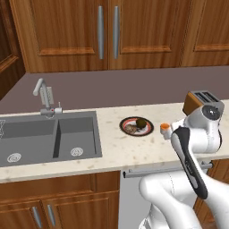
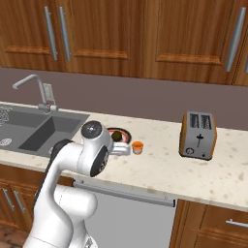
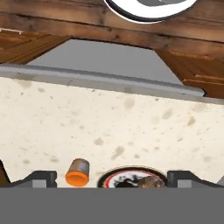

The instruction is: Pick the avocado and bread from the counter and place them on the plate. Then pick the jam from the cabinet and place it next to the plate. Lastly close the cabinet door.

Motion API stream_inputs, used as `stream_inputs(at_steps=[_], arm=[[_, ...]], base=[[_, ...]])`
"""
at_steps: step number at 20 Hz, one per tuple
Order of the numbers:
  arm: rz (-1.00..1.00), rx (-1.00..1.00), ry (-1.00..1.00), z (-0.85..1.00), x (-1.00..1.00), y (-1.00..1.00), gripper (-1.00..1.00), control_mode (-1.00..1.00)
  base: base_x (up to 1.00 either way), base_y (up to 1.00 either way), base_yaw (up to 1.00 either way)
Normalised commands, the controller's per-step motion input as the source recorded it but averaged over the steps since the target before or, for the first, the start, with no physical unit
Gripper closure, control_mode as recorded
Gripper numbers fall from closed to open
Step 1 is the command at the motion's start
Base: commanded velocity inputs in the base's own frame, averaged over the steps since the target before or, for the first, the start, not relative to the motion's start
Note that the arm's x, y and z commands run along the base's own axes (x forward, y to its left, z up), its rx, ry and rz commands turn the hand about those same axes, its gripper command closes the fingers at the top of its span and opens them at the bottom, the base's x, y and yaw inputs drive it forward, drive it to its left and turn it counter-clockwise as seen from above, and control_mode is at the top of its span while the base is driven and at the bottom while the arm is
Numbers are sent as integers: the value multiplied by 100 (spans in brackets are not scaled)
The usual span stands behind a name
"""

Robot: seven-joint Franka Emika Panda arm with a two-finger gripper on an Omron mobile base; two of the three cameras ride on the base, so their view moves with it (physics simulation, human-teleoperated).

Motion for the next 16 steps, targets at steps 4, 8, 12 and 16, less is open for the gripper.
stream_inputs(at_steps=[4,8,12,16], arm=[[-23,19,0,0,0,27,-100,-100],[-17,11,0,-4,0,39,-100,-100],[-5,0,0,-11,0,50,-100,-100],[0,-1,0,-21,0,40,-100,-100]], base=[[0,0,0],[0,0,0],[0,0,0],[0,0,0]])
